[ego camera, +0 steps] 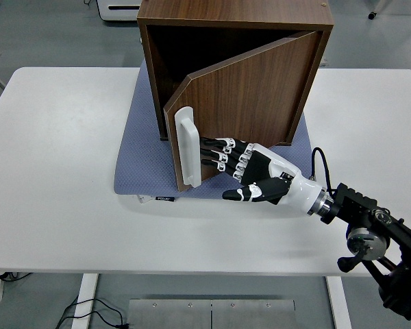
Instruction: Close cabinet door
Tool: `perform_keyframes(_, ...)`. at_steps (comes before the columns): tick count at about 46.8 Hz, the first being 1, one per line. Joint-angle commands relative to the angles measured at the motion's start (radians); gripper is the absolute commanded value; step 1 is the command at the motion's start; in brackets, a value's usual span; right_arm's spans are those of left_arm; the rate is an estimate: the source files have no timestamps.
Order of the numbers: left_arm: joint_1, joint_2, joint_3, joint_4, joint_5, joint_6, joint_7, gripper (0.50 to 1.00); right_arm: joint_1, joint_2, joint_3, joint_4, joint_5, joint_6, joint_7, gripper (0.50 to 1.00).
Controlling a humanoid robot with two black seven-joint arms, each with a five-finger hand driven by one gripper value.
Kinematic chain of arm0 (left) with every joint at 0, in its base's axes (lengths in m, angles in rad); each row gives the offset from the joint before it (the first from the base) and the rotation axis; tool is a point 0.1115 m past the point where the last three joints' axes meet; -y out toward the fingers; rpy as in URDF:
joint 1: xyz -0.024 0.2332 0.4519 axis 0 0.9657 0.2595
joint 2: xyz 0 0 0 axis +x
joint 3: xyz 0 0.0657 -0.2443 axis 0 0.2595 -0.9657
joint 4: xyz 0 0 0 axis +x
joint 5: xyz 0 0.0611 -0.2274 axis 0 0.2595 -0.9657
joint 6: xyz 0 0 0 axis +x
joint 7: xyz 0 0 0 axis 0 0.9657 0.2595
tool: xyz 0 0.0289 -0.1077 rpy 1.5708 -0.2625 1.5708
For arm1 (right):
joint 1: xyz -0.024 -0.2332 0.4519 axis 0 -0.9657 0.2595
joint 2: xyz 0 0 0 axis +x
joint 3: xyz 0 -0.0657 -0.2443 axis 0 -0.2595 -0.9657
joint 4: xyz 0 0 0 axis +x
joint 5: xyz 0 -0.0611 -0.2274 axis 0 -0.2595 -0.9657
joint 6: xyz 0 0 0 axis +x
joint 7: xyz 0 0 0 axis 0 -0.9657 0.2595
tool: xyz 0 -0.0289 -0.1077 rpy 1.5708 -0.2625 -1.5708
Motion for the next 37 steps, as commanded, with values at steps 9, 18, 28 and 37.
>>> perform_keyframes(9,0.000,0.000,0.000,0.000,0.000,0.000,0.000,1.000,0.066,0.042,-0.003,-0.081,0.002,0.000,-0.001,1.000)
perform_keyframes(18,0.000,0.000,0.000,0.000,0.000,0.000,0.000,1.000,0.132,0.085,-0.002,-0.165,0.005,0.000,-0.003,1.000)
perform_keyframes(28,0.000,0.000,0.000,0.000,0.000,0.000,0.000,1.000,0.173,0.123,-0.002,-0.229,0.005,0.000,-0.004,1.000)
perform_keyframes(37,0.000,0.000,0.000,0.000,0.000,0.000,0.000,1.000,0.227,0.154,-0.002,-0.274,0.024,-0.043,-0.006,1.000)
